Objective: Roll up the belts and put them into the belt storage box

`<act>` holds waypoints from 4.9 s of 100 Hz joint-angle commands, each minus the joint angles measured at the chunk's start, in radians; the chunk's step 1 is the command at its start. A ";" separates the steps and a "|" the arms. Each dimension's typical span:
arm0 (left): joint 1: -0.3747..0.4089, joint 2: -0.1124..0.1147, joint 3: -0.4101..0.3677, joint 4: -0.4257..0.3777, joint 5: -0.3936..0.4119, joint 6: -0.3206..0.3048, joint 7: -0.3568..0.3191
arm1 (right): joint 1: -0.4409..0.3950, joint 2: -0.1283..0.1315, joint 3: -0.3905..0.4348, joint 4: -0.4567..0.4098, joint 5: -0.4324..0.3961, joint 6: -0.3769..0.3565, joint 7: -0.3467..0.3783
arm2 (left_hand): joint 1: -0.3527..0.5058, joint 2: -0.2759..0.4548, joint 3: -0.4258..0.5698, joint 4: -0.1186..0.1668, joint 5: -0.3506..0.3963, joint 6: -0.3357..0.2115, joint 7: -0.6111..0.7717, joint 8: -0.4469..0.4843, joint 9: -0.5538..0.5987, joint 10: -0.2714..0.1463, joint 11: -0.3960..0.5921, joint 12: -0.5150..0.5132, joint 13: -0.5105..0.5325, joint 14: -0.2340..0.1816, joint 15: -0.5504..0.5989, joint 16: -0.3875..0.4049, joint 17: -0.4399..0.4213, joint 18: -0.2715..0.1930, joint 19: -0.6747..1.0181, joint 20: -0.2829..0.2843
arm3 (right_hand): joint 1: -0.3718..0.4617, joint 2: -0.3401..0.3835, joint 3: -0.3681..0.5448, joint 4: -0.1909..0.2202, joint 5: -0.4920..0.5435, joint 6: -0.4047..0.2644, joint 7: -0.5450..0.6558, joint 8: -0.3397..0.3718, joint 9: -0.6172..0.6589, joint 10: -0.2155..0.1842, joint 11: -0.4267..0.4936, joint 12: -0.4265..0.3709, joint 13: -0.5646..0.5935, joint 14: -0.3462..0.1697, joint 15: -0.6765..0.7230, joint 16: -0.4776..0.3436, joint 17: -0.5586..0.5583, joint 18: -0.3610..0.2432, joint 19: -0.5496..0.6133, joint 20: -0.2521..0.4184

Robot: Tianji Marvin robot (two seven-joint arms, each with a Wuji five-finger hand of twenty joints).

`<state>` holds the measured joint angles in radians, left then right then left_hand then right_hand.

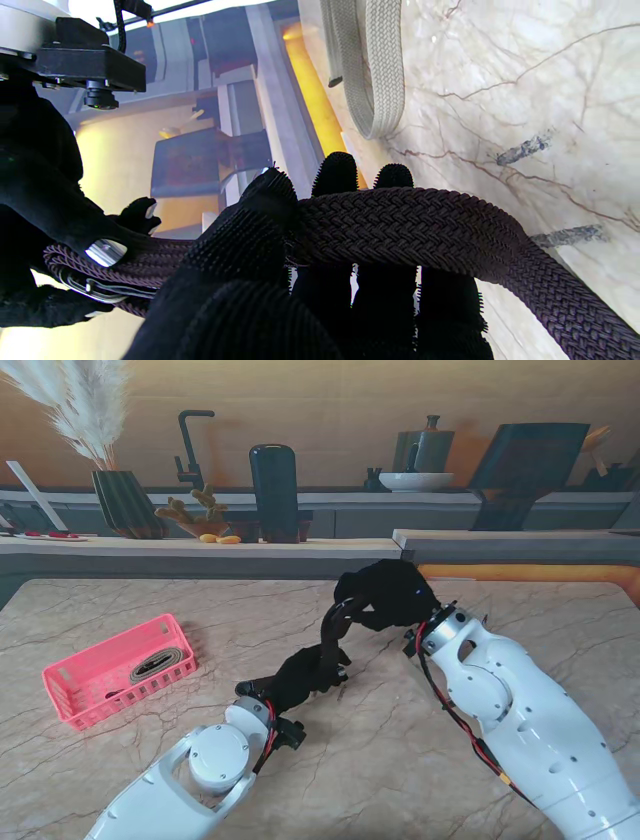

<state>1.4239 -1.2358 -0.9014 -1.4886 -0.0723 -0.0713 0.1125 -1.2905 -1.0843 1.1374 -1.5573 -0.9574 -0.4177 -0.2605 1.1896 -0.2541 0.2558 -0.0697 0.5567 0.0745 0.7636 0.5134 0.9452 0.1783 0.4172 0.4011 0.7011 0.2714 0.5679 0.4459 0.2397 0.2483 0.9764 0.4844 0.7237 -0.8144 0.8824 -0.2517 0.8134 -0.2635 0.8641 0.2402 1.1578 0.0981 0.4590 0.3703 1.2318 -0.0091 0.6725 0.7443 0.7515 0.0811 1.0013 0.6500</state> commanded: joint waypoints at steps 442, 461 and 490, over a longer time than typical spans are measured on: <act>-0.029 0.020 0.035 0.030 0.166 -0.099 -0.020 | -0.193 0.015 0.105 -0.088 0.115 -0.043 0.234 | 0.101 0.074 0.110 -0.014 -0.375 -0.043 0.243 0.320 -0.183 -0.046 -0.010 0.474 0.096 -0.106 0.322 0.508 0.189 0.009 0.299 0.360 | -0.115 0.177 -0.036 0.173 -0.478 0.153 -0.279 0.266 -0.632 0.015 0.027 -0.036 -0.379 0.046 -0.318 -0.223 -0.220 0.032 -0.193 -0.024; -0.029 0.021 0.036 0.032 0.173 -0.109 -0.020 | -0.153 0.019 0.070 -0.039 0.251 -0.074 0.331 | 0.101 0.073 0.123 -0.014 -0.372 -0.045 0.246 0.318 -0.185 -0.045 0.000 0.462 0.097 -0.104 0.315 0.503 0.191 0.006 0.296 0.358 | -0.048 0.175 -0.012 0.169 -0.309 0.096 -0.188 0.303 -0.449 -0.022 0.068 -0.030 -0.272 0.004 -0.281 -0.201 -0.148 -0.002 -0.139 -0.022; -0.024 0.018 0.034 0.027 0.159 -0.113 -0.017 | -0.082 0.015 -0.016 0.051 0.363 -0.095 0.367 | 0.101 0.071 0.124 -0.016 -0.370 -0.045 0.246 0.316 -0.186 -0.042 0.011 0.449 0.099 -0.105 0.302 0.493 0.195 0.002 0.288 0.352 | 0.060 0.105 0.058 0.074 -0.123 -0.006 0.006 0.163 -0.197 -0.056 0.047 -0.025 -0.121 -0.012 -0.218 -0.073 -0.044 -0.066 -0.047 -0.026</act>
<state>1.3960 -1.2103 -0.8649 -1.4454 0.0939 -0.1763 0.0938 -1.3807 -1.0604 1.1440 -1.5299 -0.6030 -0.5028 0.0897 1.1877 -0.3347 0.3205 -0.0615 0.2078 0.1262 0.9579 0.8120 0.7499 0.1671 0.4192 0.8556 0.7885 0.1900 0.8751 0.9400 0.4251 0.2522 1.1883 0.7932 0.7072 -0.6914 0.8674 -0.1452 0.6136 -0.2038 0.7795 0.4228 0.8408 0.1426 0.4883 0.3281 1.0598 -0.0028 0.4329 0.6284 0.6782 0.0662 0.9037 0.6289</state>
